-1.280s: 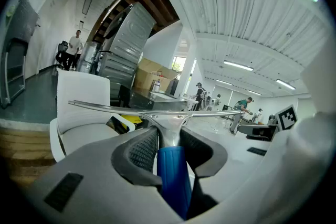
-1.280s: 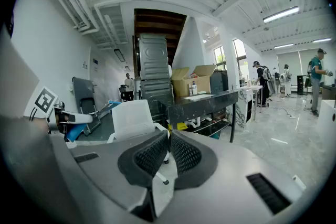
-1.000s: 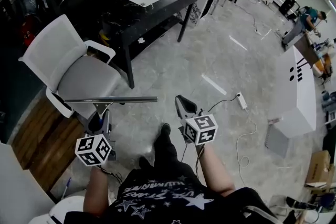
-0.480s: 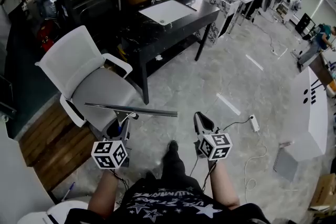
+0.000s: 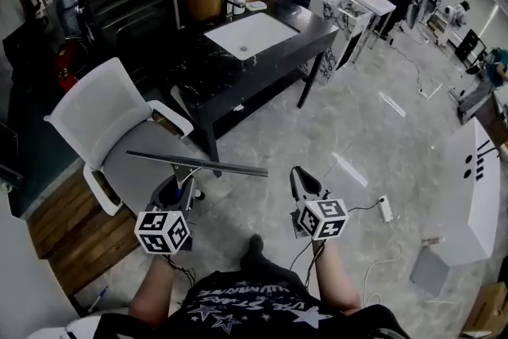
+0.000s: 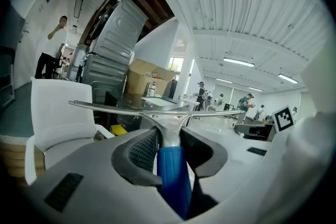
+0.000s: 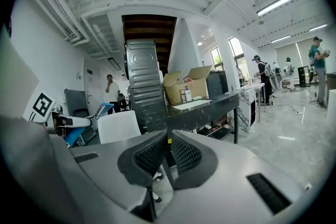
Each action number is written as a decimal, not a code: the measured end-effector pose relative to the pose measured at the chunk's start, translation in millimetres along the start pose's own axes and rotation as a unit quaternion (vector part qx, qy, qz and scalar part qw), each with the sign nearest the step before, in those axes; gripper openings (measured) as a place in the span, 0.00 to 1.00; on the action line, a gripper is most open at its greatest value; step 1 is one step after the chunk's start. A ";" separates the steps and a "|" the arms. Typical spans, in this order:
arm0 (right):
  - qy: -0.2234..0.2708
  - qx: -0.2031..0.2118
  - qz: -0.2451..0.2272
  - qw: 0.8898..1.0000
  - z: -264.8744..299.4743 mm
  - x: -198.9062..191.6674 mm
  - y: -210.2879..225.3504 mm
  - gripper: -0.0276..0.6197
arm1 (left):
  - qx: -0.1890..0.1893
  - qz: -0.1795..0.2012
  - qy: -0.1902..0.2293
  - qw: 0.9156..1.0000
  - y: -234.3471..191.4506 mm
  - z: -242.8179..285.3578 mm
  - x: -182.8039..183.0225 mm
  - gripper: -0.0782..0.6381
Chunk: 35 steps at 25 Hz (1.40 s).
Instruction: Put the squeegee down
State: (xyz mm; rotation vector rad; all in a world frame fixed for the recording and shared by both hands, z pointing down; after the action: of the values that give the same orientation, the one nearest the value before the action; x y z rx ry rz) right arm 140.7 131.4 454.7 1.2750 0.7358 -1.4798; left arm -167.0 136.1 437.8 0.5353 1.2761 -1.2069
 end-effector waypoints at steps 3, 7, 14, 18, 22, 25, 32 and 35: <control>0.002 0.015 0.000 1.000 26.7 17.3 31.0 0.13 | 0.009 0.001 0.007 1.000 11.6 37.3 15.5 0.31; 0.004 0.035 -0.005 0.999 58.4 34.7 67.4 0.13 | 0.024 0.002 0.016 1.000 22.9 79.2 29.2 0.31; -0.004 0.066 -0.005 0.998 100.1 46.7 103.1 0.13 | 0.049 0.012 0.023 0.998 30.7 130.1 48.0 0.31; -0.005 0.074 0.002 0.997 125.3 48.4 112.4 0.13 | 0.057 0.024 0.021 0.998 21.6 156.3 59.5 0.31; -0.009 0.076 0.006 0.997 155.7 51.8 123.1 0.13 | 0.062 0.028 0.019 0.997 3.2 189.5 70.4 0.31; -0.012 0.071 0.005 0.997 183.5 56.3 130.8 0.13 | 0.062 0.028 0.018 0.998 -14.9 218.5 80.3 0.31; -0.018 0.064 -0.001 0.998 270.2 76.2 143.0 0.13 | 0.060 0.028 0.014 0.998 -68.9 293.5 111.1 0.31; -0.018 0.062 -0.003 0.998 307.5 92.1 147.2 0.13 | 0.063 0.028 0.008 0.998 -93.8 325.9 128.9 0.31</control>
State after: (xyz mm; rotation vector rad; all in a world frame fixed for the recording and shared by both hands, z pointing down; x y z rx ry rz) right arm 180.0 -219.2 469.2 1.3367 0.6319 -1.5690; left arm -130.8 -224.9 440.1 0.6687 1.1969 -1.2436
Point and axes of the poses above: the fingertips, and each gripper's own axes: z forward along the fingers, y to its right, x out of its top, the point moved 4 cm from there along -z, backward along the fingers, and after that the axes turned 2 degrees about -z, right-handed, at the moved point
